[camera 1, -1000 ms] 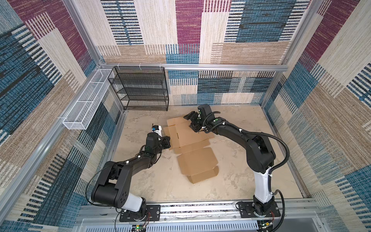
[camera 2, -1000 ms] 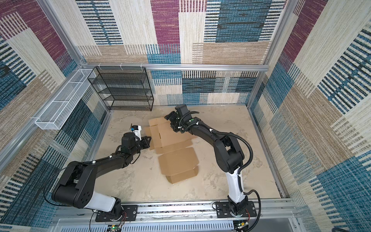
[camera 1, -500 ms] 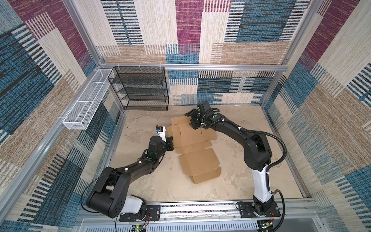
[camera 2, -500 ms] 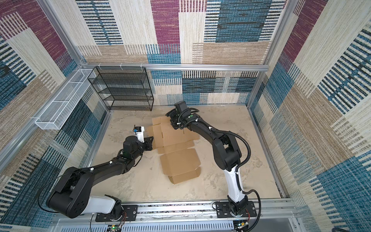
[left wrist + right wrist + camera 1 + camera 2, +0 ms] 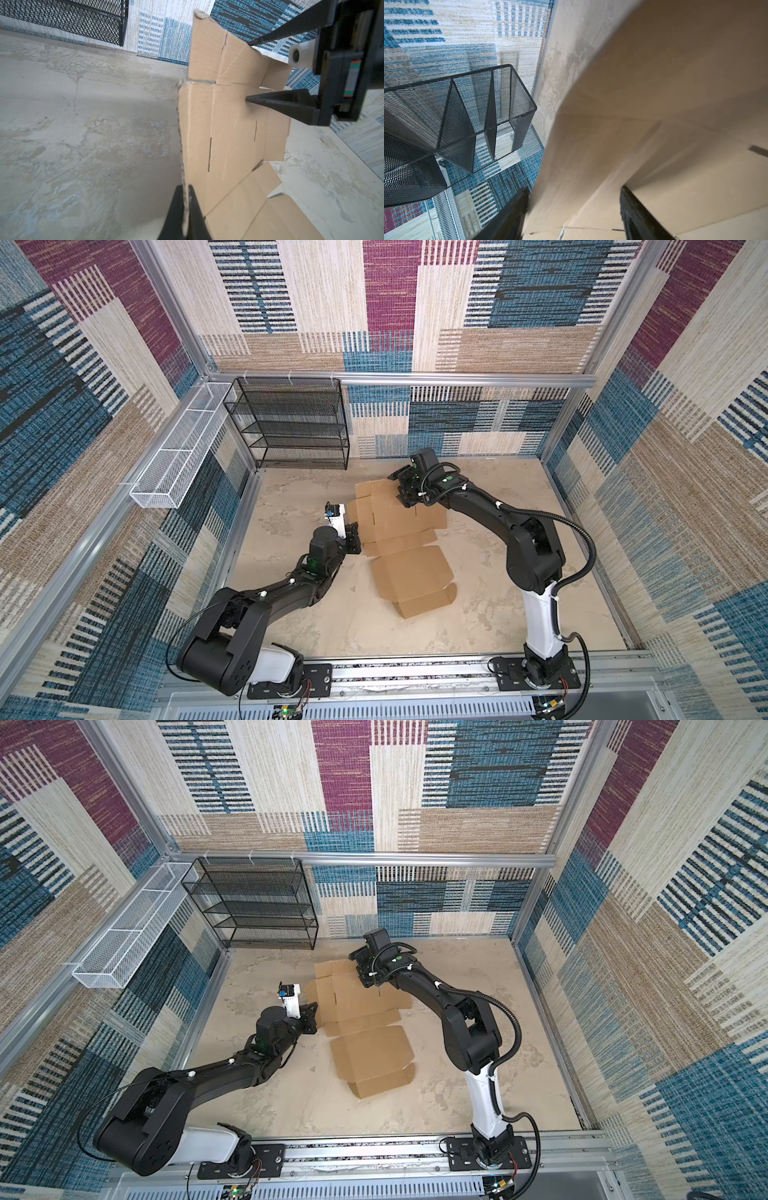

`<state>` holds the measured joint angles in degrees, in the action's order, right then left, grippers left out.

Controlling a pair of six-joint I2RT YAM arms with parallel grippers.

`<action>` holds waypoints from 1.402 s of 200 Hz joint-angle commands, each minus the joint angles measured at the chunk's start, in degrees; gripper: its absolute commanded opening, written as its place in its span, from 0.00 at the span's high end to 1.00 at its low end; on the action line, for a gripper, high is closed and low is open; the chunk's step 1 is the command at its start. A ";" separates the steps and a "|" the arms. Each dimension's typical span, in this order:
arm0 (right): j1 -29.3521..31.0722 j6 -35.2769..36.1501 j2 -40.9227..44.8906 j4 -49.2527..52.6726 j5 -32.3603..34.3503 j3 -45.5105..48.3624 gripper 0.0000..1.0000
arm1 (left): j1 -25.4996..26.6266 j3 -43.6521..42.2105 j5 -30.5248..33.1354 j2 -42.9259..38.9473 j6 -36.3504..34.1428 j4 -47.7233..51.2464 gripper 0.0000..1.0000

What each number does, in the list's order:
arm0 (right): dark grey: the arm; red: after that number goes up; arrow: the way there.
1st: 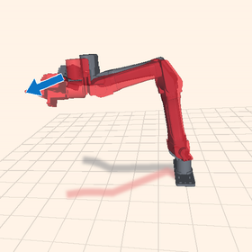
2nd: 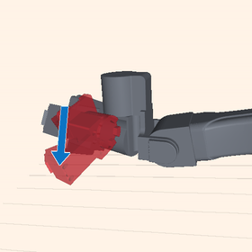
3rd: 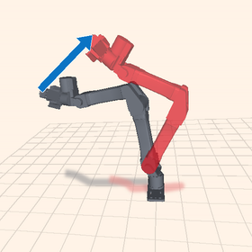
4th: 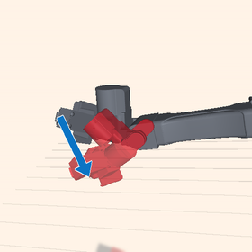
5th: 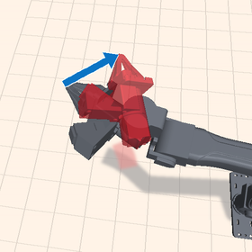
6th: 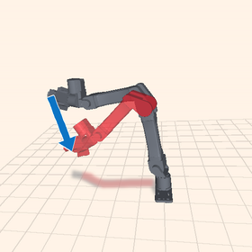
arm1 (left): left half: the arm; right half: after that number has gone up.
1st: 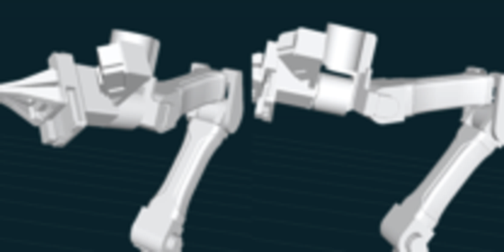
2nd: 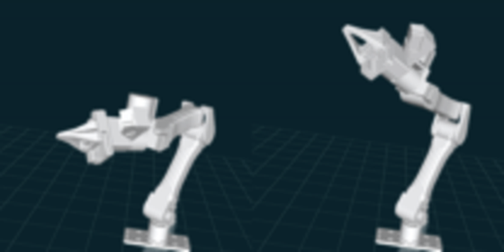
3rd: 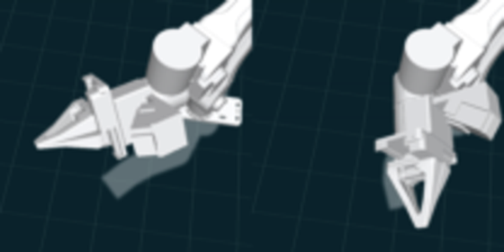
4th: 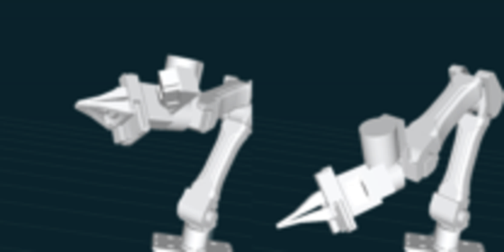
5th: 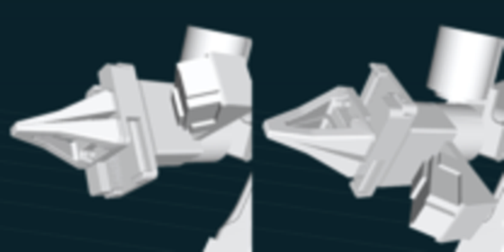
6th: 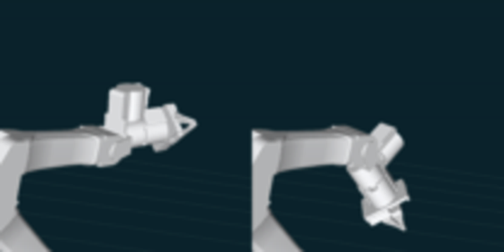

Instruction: Fold the paper box

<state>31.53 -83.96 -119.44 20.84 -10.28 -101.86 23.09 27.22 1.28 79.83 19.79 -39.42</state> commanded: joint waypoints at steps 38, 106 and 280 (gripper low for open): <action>-0.06 -0.68 0.69 -0.08 0.59 -0.69 0.35 | 0.81 -0.24 1.79 -0.10 -0.78 -3.91 1.00; -0.06 -0.68 2.31 -4.01 -0.61 3.39 0.58 | 0.90 -0.42 2.31 0.15 1.30 -4.34 1.00; -0.06 -0.15 1.76 -7.38 -2.26 5.02 0.71 | 1.96 -0.42 1.36 0.94 2.63 -6.44 1.00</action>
<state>31.44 -84.33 -117.23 14.85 -11.70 -96.01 24.88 26.76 2.83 80.68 21.98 -41.89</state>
